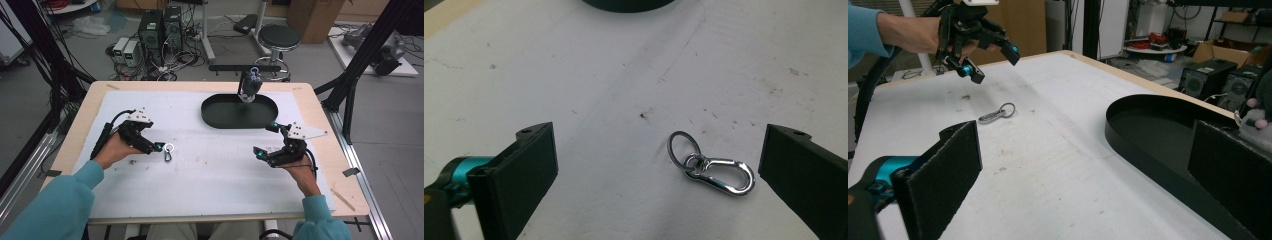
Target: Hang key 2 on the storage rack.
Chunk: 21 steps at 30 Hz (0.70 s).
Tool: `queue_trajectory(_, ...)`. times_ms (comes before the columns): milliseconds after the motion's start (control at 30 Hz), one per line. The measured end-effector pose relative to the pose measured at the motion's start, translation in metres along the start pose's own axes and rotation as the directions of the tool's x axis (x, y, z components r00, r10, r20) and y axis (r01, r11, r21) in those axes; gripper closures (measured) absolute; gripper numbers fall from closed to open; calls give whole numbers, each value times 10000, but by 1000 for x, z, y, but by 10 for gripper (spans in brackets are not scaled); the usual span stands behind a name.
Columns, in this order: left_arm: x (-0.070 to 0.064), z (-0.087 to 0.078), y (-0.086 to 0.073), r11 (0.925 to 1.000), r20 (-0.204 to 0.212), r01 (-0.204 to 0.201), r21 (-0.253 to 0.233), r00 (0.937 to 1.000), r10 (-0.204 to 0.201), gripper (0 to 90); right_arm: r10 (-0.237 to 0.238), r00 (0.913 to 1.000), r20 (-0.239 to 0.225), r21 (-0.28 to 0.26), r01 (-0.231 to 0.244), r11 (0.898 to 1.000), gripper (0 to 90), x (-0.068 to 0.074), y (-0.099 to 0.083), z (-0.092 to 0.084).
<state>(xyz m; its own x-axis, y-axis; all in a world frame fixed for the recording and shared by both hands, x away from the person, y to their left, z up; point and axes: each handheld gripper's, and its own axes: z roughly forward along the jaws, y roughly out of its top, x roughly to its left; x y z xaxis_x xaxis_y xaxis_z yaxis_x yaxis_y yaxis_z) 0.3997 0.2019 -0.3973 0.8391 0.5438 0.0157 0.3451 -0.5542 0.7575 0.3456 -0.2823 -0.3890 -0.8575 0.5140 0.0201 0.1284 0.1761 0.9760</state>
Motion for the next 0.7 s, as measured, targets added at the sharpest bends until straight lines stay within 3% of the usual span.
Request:
queue_trajectory(200,-3,11,-2,9962,227,-342,796,9992,324,30,16,10000,-2,55,-16,10000,7,1,0,1)
queue_trajectory(467,-6,23,-2,9943,575,-244,1039,9982,185,30,10,10000,-97,88,-10,10000,7,1,-1,2)
queue_trajectory(567,-6,24,-3,9935,695,-405,1065,9970,332,136,16,10000,-81,81,-15,10000,7,2,0,3)
queue_trajectory(700,-6,26,-3,9919,820,-291,1238,9965,190,161,15,9999,-146,101,-13,9999,7,2,0,3)
